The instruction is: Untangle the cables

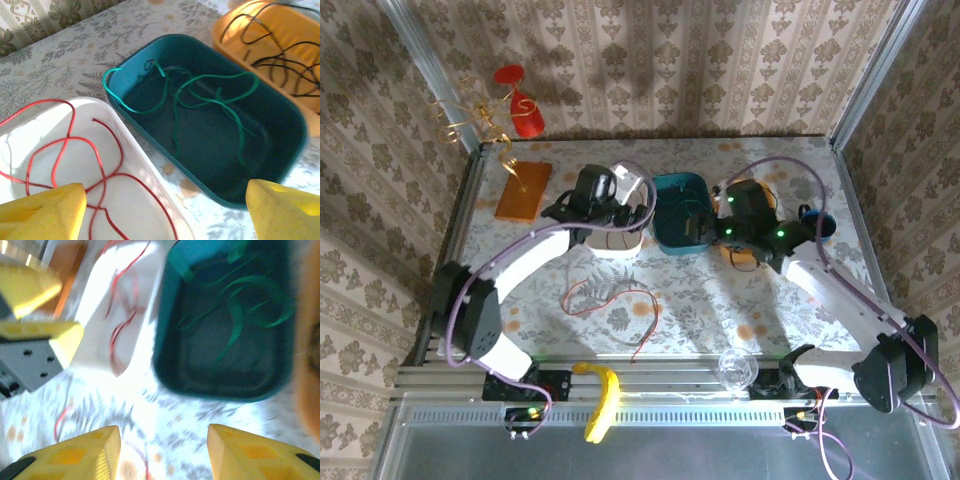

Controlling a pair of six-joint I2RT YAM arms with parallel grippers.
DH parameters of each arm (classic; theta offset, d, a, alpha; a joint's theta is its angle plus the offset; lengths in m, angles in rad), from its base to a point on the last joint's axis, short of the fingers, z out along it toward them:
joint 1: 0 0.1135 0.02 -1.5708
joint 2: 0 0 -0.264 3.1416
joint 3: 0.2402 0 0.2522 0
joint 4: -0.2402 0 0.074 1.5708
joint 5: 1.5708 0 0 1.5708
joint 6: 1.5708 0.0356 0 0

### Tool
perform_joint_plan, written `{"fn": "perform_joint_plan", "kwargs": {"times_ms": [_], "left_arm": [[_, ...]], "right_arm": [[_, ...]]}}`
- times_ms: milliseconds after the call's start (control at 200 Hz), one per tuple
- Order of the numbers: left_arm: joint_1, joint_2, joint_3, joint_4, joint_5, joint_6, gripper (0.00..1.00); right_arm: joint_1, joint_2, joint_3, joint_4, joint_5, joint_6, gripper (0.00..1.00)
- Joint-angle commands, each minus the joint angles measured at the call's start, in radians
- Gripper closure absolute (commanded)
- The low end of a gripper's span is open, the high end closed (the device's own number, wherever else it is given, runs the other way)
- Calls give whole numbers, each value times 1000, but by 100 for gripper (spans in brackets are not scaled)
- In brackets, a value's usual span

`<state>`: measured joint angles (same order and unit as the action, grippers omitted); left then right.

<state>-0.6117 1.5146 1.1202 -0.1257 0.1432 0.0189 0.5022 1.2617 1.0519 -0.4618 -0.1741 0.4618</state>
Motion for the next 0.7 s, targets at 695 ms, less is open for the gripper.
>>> {"fn": "perform_joint_plan", "kwargs": {"times_ms": [695], "left_arm": [[135, -375, -292, -86, -600, -304, 14]], "right_arm": [[384, 650, 182, -213, 151, -322, 53]]}}
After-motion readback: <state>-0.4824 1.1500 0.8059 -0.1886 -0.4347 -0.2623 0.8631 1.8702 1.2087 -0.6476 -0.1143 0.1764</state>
